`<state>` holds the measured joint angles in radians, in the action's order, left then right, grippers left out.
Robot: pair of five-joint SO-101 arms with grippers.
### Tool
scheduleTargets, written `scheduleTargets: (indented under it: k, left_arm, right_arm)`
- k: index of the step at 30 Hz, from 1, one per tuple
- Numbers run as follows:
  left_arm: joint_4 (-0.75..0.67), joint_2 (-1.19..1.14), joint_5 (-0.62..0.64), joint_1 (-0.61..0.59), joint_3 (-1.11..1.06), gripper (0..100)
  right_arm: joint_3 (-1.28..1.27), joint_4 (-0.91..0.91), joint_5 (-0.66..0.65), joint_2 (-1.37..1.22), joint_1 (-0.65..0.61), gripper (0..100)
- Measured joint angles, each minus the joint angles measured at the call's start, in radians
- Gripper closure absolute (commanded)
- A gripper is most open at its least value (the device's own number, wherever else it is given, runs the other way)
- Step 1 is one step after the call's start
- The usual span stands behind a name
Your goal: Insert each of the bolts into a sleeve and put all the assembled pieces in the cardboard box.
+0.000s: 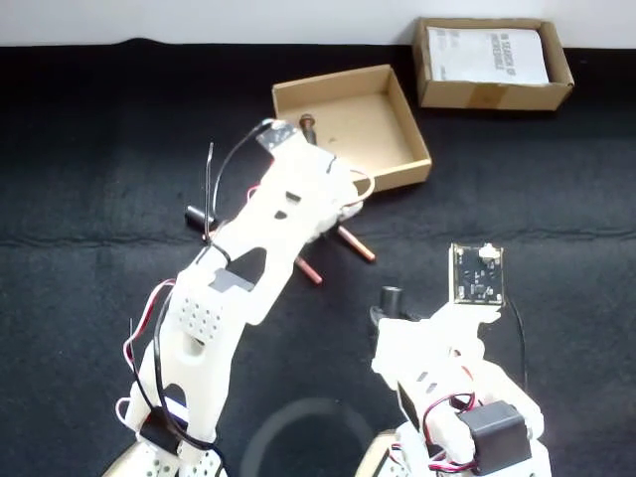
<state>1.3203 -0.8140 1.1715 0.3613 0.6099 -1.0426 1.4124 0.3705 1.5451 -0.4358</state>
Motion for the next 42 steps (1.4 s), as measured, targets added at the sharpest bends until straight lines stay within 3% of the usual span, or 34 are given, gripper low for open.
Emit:
scheduleTargets:
  k: [11,16,18,29,42]
  left_arm:
    - [0.295,0.0,0.0,0.13,0.436,97]
    - [0.315,0.0,0.0,0.133,0.428,78]
    - [0.315,-0.02,0.0,0.132,0.399,74]
    - [0.232,-0.215,0.029,0.051,0.384,88]
    - [0.192,-0.226,0.031,0.014,0.376,93]
  right_arm:
    - [0.0,0.0,0.0,0.0,0.0,99.2]
    - [0.0,0.0,0.0,0.0,0.0,99.2]
    - [0.0,0.0,0.0,0.0,0.0,99.2]
    - [0.0,0.0,0.0,0.0,0.0,99.2]
    - [0.0,0.0,0.0,0.0,0.0,99.2]
